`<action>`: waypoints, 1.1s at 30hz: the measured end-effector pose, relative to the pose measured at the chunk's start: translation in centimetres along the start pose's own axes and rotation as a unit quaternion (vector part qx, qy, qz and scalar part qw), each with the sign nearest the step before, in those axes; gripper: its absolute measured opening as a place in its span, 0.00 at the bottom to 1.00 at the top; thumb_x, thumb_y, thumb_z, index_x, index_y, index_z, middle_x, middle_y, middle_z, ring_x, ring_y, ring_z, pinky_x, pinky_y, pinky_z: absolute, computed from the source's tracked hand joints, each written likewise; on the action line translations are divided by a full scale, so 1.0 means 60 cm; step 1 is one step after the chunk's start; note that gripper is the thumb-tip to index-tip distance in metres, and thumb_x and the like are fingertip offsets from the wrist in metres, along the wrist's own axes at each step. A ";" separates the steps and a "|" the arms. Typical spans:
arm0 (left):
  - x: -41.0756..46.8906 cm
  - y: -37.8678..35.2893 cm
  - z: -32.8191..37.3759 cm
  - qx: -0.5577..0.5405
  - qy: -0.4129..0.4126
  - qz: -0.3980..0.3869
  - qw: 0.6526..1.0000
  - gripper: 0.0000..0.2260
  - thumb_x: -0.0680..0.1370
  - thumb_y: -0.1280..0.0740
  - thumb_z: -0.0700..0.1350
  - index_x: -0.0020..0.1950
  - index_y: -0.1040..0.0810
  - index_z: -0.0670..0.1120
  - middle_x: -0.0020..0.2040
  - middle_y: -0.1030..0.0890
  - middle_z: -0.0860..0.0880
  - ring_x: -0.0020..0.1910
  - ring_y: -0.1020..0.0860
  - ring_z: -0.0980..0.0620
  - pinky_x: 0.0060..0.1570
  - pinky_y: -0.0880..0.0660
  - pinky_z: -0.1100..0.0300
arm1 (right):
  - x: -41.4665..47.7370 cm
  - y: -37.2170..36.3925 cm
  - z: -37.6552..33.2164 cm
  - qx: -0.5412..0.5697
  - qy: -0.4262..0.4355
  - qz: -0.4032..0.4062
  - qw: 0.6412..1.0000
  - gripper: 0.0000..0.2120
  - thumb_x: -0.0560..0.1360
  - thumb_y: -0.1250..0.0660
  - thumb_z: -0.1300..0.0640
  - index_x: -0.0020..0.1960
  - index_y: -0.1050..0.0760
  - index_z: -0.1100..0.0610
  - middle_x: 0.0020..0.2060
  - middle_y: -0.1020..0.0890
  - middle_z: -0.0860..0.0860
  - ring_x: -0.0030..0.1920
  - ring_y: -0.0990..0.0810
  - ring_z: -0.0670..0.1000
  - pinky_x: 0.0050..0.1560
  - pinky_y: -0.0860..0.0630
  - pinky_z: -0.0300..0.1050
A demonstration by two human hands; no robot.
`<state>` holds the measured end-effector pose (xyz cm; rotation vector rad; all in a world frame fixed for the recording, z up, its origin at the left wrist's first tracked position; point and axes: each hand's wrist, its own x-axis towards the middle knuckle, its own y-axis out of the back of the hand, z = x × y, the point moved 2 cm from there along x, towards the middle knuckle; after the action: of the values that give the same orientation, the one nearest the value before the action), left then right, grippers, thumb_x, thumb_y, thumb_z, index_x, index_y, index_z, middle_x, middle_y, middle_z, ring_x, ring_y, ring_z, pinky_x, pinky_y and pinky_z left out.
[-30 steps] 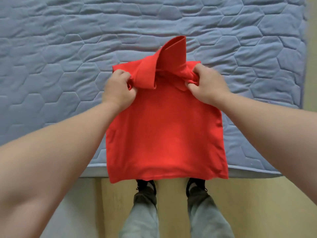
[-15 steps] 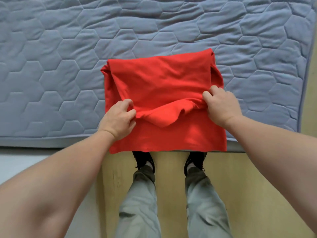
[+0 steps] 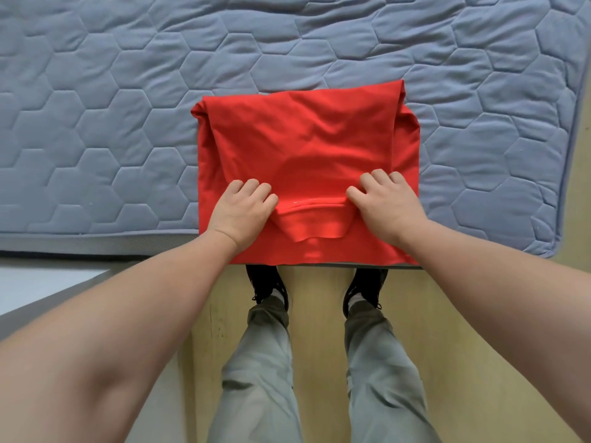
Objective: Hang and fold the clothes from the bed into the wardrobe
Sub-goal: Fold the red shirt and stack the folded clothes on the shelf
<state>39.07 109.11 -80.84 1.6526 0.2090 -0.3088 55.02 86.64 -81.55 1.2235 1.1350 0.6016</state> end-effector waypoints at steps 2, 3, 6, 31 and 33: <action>0.001 -0.002 -0.001 -0.013 -0.014 -0.012 1.000 0.07 0.76 0.40 0.37 0.48 0.23 0.45 0.47 0.21 0.44 0.45 0.23 0.41 0.43 0.29 0.48 | -0.001 0.002 -0.008 0.010 0.018 0.001 1.000 0.09 0.70 0.31 0.60 0.50 0.24 0.58 0.43 0.22 0.58 0.46 0.24 0.61 0.43 0.31 0.55; -0.002 -0.004 -0.003 -0.023 -0.020 -0.013 0.999 0.07 0.74 0.38 0.37 0.48 0.23 0.45 0.47 0.22 0.43 0.44 0.23 0.41 0.42 0.29 0.48 | -0.003 0.004 -0.012 0.018 0.028 0.003 0.999 0.09 0.69 0.30 0.58 0.48 0.24 0.58 0.41 0.22 0.58 0.44 0.23 0.61 0.42 0.31 0.54; -0.020 -0.010 -0.014 -0.042 -0.038 -0.010 0.998 0.08 0.69 0.33 0.35 0.45 0.22 0.45 0.42 0.24 0.43 0.39 0.26 0.41 0.39 0.30 0.49 | -0.010 0.005 -0.026 0.042 0.080 -0.006 0.996 0.12 0.66 0.29 0.53 0.45 0.26 0.58 0.38 0.21 0.56 0.40 0.22 0.60 0.40 0.30 0.52; 0.179 0.000 -0.189 -0.561 0.576 0.096 0.587 0.27 0.81 0.35 0.58 0.76 0.31 0.46 0.71 0.25 0.49 0.67 0.25 0.49 0.69 0.30 0.56 | 0.190 0.025 0.147 0.592 -0.454 0.095 0.659 0.17 0.80 0.35 0.46 0.59 0.21 0.58 0.53 0.18 0.55 0.52 0.21 0.52 0.60 0.22 0.49; 0.195 0.005 -0.209 -0.552 0.564 0.118 0.602 0.25 0.81 0.36 0.56 0.75 0.31 0.45 0.70 0.24 0.48 0.66 0.25 0.50 0.69 0.30 0.57 | 0.202 0.037 0.159 0.584 -0.457 0.129 0.658 0.18 0.81 0.37 0.46 0.60 0.21 0.59 0.53 0.18 0.53 0.52 0.21 0.51 0.60 0.23 0.47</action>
<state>51.21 121.01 -83.24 0.3522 0.9090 0.9985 68.60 93.78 -84.28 2.4082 0.3259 -0.7428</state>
